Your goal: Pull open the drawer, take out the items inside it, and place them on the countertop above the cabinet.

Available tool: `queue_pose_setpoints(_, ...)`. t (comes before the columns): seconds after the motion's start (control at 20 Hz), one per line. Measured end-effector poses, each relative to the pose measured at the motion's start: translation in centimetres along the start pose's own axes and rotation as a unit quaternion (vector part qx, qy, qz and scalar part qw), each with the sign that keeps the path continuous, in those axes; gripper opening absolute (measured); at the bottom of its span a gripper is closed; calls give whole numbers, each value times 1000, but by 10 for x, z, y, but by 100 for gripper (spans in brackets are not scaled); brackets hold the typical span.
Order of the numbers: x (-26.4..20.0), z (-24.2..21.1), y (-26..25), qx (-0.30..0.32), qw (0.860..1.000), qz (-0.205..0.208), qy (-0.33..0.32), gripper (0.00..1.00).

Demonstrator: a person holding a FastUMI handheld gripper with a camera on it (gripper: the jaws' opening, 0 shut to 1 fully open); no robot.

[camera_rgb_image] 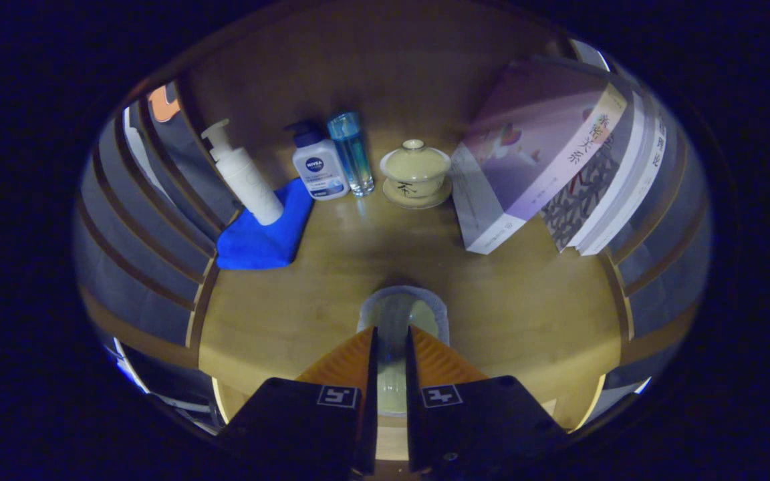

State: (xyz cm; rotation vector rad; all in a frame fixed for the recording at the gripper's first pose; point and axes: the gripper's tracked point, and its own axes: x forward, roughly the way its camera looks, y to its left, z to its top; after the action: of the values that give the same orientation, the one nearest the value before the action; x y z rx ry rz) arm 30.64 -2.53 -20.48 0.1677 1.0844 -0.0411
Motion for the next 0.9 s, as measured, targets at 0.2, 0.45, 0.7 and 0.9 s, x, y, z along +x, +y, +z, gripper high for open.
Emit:
queue_pose_setpoints(0.2,0,0,5,-31,999,5,-28,44)
queue_pose_setpoints(0.45,-22,15,3,-46,994,-3,-100,64)
queue_pose_setpoints(0.7,-52,6,4,-43,991,13,-127,84)
queue_pose_setpoints(0.9,-91,4,2,-50,980,16,-191,83)
